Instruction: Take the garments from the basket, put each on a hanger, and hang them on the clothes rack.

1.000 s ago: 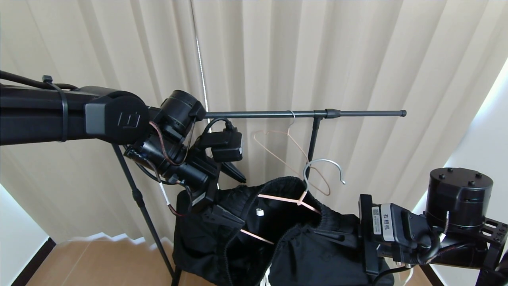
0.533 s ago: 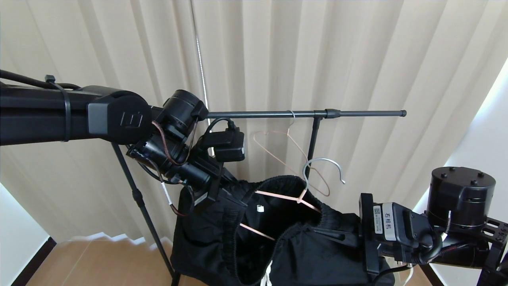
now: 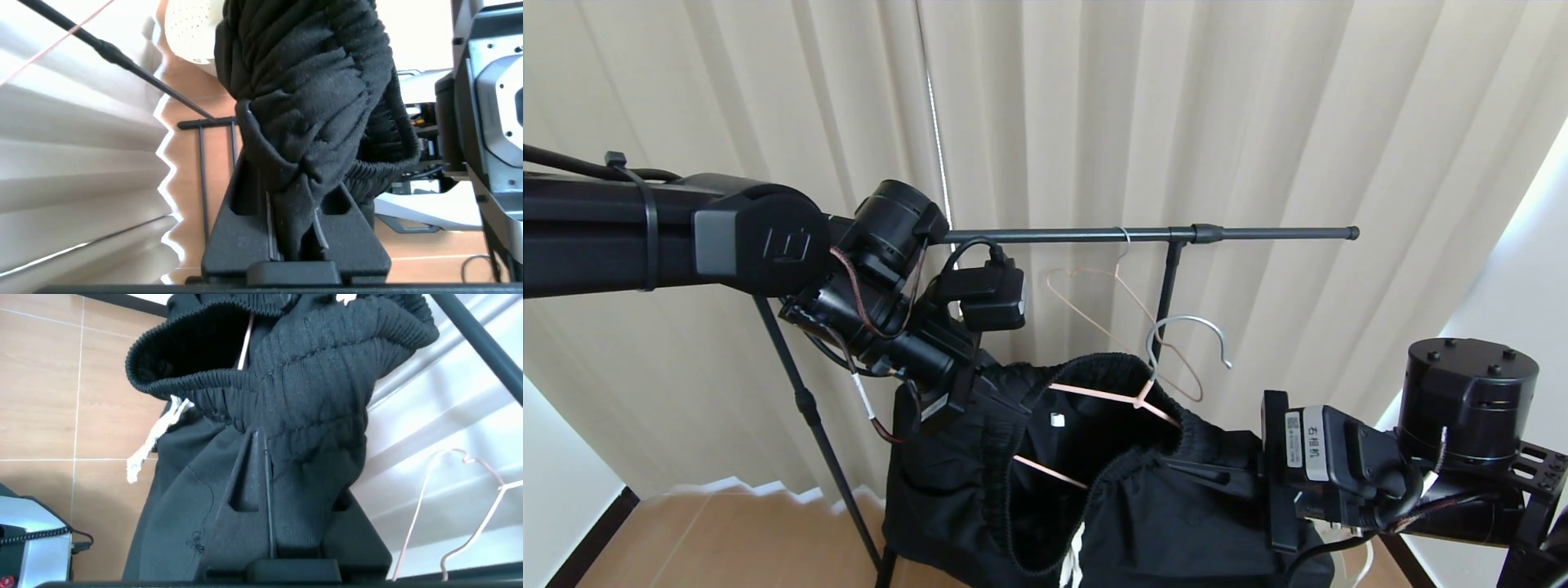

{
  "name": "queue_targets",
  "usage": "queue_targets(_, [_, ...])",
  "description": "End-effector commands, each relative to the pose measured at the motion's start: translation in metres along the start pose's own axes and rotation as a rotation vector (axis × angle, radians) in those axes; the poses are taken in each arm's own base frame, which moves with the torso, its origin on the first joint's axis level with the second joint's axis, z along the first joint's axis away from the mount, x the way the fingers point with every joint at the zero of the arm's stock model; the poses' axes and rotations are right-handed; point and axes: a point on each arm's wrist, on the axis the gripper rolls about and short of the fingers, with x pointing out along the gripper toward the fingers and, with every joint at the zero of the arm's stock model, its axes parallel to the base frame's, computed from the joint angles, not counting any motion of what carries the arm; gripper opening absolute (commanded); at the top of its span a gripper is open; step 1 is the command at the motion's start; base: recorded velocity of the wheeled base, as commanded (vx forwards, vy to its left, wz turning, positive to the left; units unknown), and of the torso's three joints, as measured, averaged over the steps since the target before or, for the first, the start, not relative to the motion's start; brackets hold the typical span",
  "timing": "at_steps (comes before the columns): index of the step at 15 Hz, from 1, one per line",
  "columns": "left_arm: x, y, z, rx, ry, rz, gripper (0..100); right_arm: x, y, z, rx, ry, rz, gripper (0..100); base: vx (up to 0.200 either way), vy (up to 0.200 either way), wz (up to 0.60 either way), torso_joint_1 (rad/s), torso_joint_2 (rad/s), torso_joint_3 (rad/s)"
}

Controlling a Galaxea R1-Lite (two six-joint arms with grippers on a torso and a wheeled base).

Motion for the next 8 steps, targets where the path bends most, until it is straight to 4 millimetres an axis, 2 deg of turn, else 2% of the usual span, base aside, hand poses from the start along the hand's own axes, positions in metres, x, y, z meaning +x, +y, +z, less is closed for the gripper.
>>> queue_targets(1, [-0.0004, -0.0004, -0.0006, -0.002, -0.001, 0.002, 0, 0.0010, -0.0017, -0.0011, 0.016, 0.004, -0.008, 0, 0.000, 0.000, 0.00, 0.000, 0.00, 0.000])
queue_targets(4, [-0.0008, 0.0009, -0.0018, 0.002, -0.007, 0.013, 0, -0.0013, -0.0039, -0.0032, 0.020, 0.010, -0.018, 0, 0.000, 0.000, 0.00, 0.000, 0.00, 0.000])
queue_targets(5, [-0.0026, -0.0001, -0.0007, 0.005, -0.009, 0.017, 0, -0.0007, -0.0047, -0.0029, 0.019, 0.009, -0.018, 100, 0.000, 0.000, 0.00, 0.000, 0.00, 0.000])
queue_targets(8, [-0.0100, 0.0013, -0.0016, 0.002, -0.014, 0.040, 0, -0.0048, -0.0105, -0.0044, 0.031, 0.012, -0.043, 100, 0.000, 0.000, 0.00, 0.000, 0.00, 0.000])
